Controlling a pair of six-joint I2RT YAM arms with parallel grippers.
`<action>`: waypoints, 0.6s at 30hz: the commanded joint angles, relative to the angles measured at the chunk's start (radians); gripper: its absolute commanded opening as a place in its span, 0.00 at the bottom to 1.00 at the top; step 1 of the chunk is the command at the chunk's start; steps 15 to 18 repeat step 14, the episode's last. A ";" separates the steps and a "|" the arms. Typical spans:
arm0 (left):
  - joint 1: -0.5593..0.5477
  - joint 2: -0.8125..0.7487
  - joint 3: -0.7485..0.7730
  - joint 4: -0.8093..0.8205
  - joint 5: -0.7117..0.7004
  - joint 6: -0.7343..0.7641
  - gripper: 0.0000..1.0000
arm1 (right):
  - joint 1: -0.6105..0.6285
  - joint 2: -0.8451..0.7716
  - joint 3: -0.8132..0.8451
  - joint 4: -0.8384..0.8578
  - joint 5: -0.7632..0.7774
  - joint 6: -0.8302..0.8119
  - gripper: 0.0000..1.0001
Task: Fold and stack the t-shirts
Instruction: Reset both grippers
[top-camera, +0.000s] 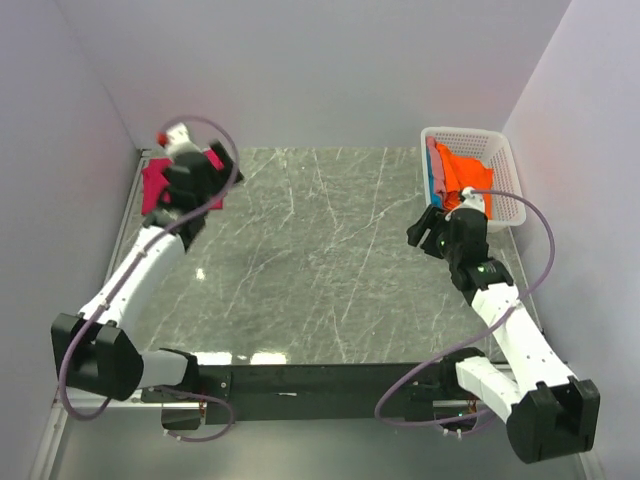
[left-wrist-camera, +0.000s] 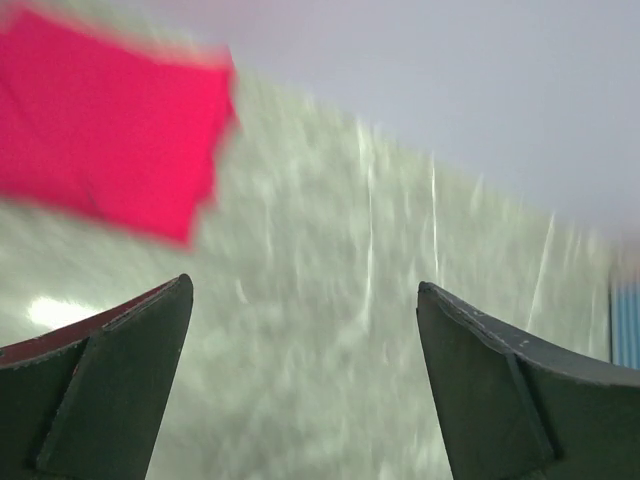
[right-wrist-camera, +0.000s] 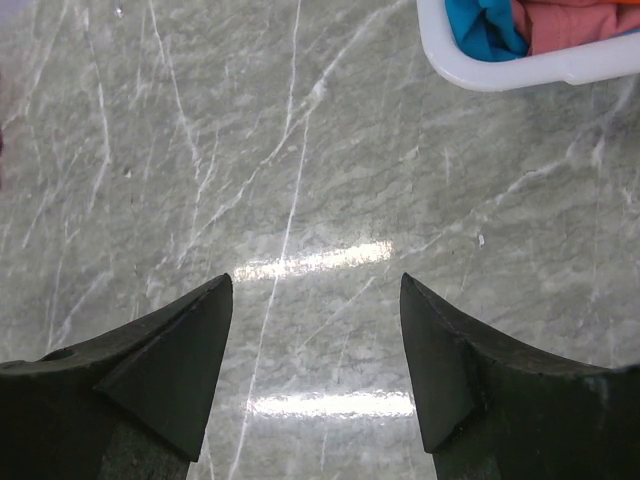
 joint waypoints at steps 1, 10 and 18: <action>-0.084 -0.026 -0.218 0.119 0.016 -0.133 1.00 | -0.005 -0.064 -0.059 0.104 0.033 0.032 0.75; -0.145 -0.134 -0.319 0.022 -0.174 -0.222 0.99 | -0.007 -0.223 -0.250 0.314 0.067 0.066 0.76; -0.145 -0.201 -0.359 0.059 -0.183 -0.207 0.99 | -0.005 -0.302 -0.253 0.310 0.113 0.055 0.79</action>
